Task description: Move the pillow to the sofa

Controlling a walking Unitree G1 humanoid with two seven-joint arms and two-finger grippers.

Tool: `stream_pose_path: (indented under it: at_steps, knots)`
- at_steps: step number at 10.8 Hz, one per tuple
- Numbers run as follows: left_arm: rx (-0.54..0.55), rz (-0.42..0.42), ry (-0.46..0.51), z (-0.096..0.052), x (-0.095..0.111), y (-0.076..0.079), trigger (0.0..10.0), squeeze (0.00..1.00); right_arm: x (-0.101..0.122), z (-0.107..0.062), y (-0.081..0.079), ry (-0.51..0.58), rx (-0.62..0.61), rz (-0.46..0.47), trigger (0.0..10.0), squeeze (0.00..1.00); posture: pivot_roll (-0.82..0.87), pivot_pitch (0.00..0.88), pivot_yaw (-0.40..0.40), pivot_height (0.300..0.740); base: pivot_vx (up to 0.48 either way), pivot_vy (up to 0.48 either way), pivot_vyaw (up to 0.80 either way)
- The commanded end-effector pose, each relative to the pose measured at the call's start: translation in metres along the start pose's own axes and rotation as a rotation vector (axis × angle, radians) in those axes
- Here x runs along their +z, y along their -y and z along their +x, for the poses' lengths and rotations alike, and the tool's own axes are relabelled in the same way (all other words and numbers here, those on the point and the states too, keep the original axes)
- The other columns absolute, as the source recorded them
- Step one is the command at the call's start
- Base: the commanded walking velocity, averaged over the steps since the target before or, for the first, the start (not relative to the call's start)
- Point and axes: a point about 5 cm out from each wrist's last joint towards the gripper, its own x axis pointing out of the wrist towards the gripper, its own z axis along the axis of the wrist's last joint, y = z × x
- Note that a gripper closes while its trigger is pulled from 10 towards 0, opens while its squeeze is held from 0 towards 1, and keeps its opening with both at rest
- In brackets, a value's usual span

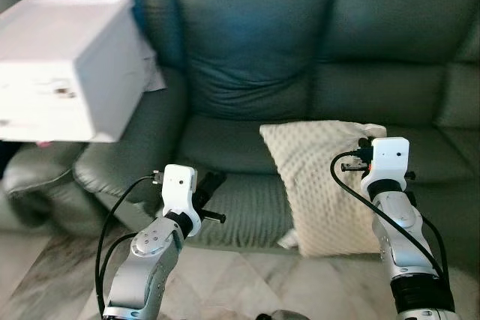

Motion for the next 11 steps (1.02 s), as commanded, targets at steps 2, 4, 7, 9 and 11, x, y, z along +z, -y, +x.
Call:
stream_pose_path:
  at_steps: [2, 4, 7, 9, 11]
  knots:
    - [-0.003, 0.009, 0.008, -0.0005, 0.0040, -0.0014, 10.0, 0.00, 0.0118, 0.0015, 0.0006, 0.055, -0.005, 0.007, 10.0, 0.00, -0.03, 0.000, -0.004, 0.740, 0.272, 0.000, 0.00]
    - [-0.009, 0.013, 0.006, -0.0002, 0.0042, -0.0012, 10.0, 0.00, 0.0115, 0.0017, -0.0002, 0.055, -0.006, 0.011, 10.0, 0.00, -0.03, 0.000, -0.002, 0.740, 0.277, 0.000, 0.00]
    - [-0.014, 0.015, 0.013, -0.0002, 0.0056, -0.0009, 10.0, 0.00, 0.0117, 0.0020, -0.0007, 0.057, -0.009, 0.012, 10.0, 0.00, -0.03, 0.000, 0.000, 0.740, 0.279, 0.000, 0.00]
    - [-0.014, 0.019, 0.008, 0.0002, 0.0050, -0.0008, 10.0, 0.00, 0.0115, 0.0020, -0.0005, 0.056, -0.009, 0.013, 10.0, 0.00, -0.03, 0.000, 0.001, 0.740, 0.302, 0.000, 0.00]
    - [-0.014, 0.021, 0.005, 0.0009, 0.0046, -0.0011, 10.0, 0.00, 0.0117, 0.0024, -0.0005, 0.058, -0.008, 0.013, 10.0, 0.00, -0.03, 0.000, 0.000, 0.740, 0.298, 0.000, 0.00]
